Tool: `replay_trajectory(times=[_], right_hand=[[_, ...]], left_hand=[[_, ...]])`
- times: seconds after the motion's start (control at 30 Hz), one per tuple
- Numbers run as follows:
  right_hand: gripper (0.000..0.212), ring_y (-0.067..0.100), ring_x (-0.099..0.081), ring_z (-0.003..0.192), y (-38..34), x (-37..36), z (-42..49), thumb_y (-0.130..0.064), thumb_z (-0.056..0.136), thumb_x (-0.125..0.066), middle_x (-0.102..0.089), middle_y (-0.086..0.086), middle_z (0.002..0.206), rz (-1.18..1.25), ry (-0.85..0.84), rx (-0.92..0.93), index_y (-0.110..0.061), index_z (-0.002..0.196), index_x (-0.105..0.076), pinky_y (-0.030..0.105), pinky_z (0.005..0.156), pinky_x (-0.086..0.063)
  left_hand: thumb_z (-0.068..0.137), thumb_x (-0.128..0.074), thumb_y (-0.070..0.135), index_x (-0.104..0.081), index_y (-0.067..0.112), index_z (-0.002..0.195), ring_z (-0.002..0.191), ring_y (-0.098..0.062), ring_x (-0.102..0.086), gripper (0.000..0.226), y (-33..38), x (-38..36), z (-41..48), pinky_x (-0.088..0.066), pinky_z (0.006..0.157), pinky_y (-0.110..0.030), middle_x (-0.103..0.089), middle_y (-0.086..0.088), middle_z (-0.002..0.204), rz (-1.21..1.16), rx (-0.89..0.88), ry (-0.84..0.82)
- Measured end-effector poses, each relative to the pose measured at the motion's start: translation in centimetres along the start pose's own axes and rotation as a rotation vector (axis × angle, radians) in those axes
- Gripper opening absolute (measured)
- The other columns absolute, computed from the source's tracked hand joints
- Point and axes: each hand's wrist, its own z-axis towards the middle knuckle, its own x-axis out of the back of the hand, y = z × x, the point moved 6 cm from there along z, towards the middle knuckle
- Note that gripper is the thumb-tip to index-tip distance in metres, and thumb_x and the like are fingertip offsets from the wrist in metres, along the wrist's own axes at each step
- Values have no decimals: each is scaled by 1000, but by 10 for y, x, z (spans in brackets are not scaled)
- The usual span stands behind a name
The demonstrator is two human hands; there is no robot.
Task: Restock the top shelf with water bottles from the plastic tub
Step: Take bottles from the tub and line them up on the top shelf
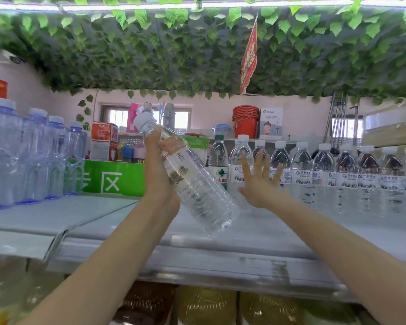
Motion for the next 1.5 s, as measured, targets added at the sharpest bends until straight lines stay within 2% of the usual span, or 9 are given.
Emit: replay_trajectory(times=[0.1, 0.2, 0.4, 0.53, 0.73, 0.93, 1.1, 1.3, 1.5], right_hand=[[85, 35, 32, 137, -16, 20, -27, -69, 89, -18, 38, 14, 148, 297, 6, 7, -26, 143, 31, 61, 105, 18], [129, 24, 20, 143, -31, 52, -78, -100, 42, -2, 24, 1, 156, 655, -131, 164, -29, 148, 18, 59, 112, 11], [76, -3, -30, 128, -42, 98, -151, -61, 86, -47, -14, -29, 145, 912, -179, 359, -38, 147, -7, 32, 112, -16], [98, 15, -59, 115, -19, 108, -182, -43, 57, -87, -61, -3, 127, 1233, -402, 393, -24, 139, -37, 42, 105, -41], [76, 22, -61, 111, -20, 131, -226, -28, 62, -87, -65, 6, 116, 1371, -855, 611, -12, 126, -48, 36, 98, -48], [60, 15, -63, 108, -24, 148, -233, -13, 72, -79, -67, 0, 114, 1168, -522, 559, -21, 125, -53, 31, 97, -47], [89, 15, -59, 108, -5, 139, -214, -29, 60, -88, -60, -7, 116, 990, -156, 237, -23, 132, -35, 37, 97, -45], [72, 16, -57, 101, -1, 141, -214, -30, 65, -85, -56, -4, 115, 839, 108, 121, -21, 116, -35, 28, 77, -43], [81, 15, -54, 104, -4, 142, -205, -51, 69, -78, -53, -5, 117, 632, 54, 186, -14, 126, -35, 32, 84, -47]], left_hand=[[87, -52, 51, -61, 21, 78, 59, -13, -62, 33, 14, -16, -11, -52, 67, -30, -64, 5, 60, 39, 11, -70], [93, -46, 44, -57, 22, 59, 47, -7, -58, 42, 23, -43, -30, -48, 56, -22, -58, 9, 49, 16, 34, -197], [82, -60, 51, -61, 13, 108, 67, -16, -62, 46, 41, -85, -61, -50, 60, -28, -64, -1, 77, 185, 4, -163], [90, -46, 50, -60, 20, 89, 63, -11, -63, 33, 51, -115, -85, -53, 62, -28, -66, 7, 66, 245, 7, -347], [77, -44, 53, -62, 19, 74, 58, -10, -62, 39, 67, -148, -127, -52, 57, -23, -64, 5, 66, 11, 94, -626], [92, -34, 53, -64, 16, 95, 75, -15, -66, 47, 78, -142, -131, -54, 63, -28, -70, -1, 85, 221, 71, -603], [94, -29, 59, -61, 24, 111, 106, -22, -61, 50, 76, -123, -125, -47, 90, -44, -64, -6, 116, 460, -17, -422], [86, -60, 41, -49, 16, 117, 79, -4, -60, 41, 71, -124, -133, -52, 54, -19, -58, 2, 103, 685, -143, -266], [83, -65, 39, -49, 14, 124, 82, -4, -60, 51, 61, -109, -128, -54, 54, -18, -59, -1, 106, 600, -104, -220]])
